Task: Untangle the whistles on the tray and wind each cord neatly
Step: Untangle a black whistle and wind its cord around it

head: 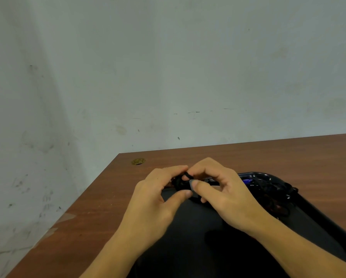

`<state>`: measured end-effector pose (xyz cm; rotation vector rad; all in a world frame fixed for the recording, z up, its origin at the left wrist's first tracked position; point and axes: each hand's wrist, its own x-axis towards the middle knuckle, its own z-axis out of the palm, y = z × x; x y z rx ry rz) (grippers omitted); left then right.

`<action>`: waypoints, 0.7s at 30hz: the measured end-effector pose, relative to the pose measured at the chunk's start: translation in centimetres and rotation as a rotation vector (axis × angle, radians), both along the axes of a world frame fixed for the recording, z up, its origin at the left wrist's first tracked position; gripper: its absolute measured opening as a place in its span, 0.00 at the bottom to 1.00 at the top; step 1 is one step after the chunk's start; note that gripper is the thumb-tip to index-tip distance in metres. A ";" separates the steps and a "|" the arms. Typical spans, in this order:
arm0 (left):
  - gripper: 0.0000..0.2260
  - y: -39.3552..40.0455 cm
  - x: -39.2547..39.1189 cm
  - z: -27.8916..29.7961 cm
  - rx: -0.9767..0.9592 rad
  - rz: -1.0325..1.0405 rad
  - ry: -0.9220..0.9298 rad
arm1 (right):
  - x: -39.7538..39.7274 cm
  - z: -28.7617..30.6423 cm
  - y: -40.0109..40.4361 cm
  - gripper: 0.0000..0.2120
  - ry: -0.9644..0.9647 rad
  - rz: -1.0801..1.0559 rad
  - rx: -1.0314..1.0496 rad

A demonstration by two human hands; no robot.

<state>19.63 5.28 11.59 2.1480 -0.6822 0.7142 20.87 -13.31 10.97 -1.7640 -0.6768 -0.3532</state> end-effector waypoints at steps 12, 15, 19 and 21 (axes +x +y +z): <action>0.15 -0.1 -0.3 0.6 -0.237 -0.218 0.257 | -0.1 0.5 -0.4 0.08 0.024 0.061 0.039; 0.15 0.1 -0.2 0.6 -0.234 -0.253 0.321 | 0.2 0.4 -0.8 0.08 -0.007 0.033 -0.012; 0.12 0.1 0.0 0.5 -0.272 -0.237 0.328 | 0.2 0.5 -1.0 0.09 -0.011 0.040 -0.027; 0.10 0.2 0.1 0.5 -0.293 -0.246 0.328 | 0.1 0.7 -1.0 0.09 0.024 0.068 -0.001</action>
